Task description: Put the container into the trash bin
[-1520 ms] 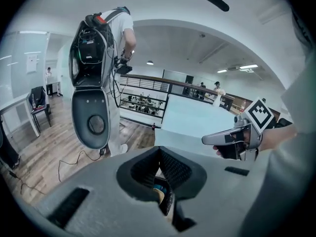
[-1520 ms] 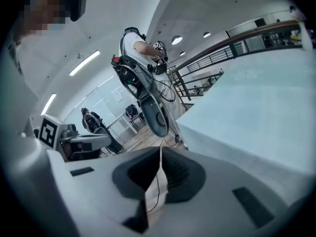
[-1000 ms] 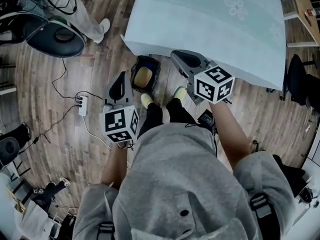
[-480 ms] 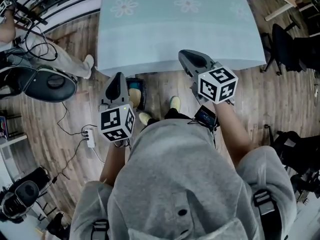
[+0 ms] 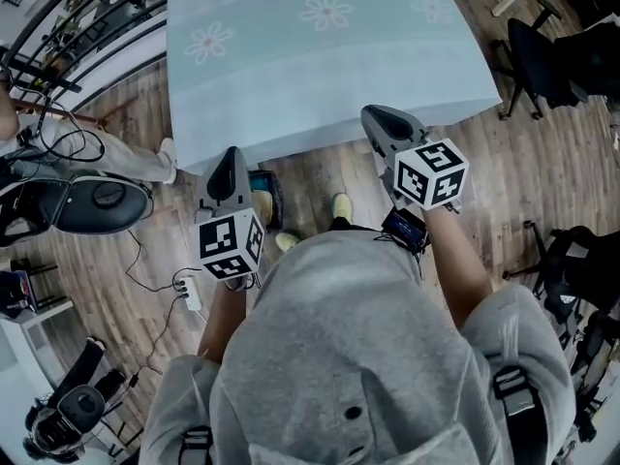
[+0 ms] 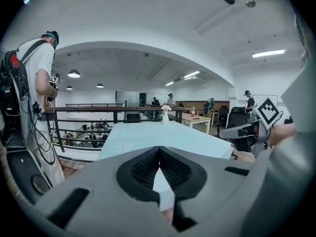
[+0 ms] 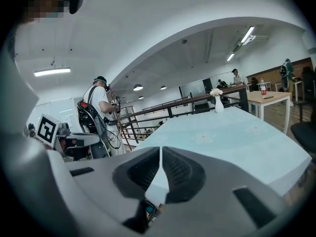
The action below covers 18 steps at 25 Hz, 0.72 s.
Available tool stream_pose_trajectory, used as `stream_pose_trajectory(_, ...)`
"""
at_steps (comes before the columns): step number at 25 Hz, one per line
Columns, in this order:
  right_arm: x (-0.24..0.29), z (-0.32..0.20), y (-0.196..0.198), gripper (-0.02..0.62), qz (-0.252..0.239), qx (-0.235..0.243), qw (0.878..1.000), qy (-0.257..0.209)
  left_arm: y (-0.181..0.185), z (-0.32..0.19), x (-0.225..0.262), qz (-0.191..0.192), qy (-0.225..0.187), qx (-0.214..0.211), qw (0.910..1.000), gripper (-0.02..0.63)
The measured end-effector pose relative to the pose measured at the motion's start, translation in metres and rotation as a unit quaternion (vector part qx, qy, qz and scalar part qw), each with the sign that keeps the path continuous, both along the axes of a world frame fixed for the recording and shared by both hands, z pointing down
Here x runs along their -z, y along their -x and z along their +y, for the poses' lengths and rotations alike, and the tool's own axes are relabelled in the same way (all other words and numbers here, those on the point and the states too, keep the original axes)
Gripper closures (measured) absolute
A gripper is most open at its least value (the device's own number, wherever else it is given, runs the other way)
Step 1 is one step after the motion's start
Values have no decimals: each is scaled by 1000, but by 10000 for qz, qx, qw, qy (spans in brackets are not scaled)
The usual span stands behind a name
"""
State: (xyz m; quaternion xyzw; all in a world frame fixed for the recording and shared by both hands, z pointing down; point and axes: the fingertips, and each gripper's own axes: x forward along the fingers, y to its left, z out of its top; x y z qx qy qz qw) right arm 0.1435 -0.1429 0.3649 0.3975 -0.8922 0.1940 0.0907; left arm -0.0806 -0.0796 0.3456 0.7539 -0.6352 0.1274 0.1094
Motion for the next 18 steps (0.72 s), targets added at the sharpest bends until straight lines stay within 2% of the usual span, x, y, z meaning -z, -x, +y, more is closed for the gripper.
stream_pose_trajectory(5,-5,-4,-8,560,1,-33,10000,3,-8,-7,-2,-23,17,-33,10000,586)
stream_pose_trajectory(18,-11,-9,6,560,67,106,9999,82,5,-11,-8,-63,99,30,9999,586)
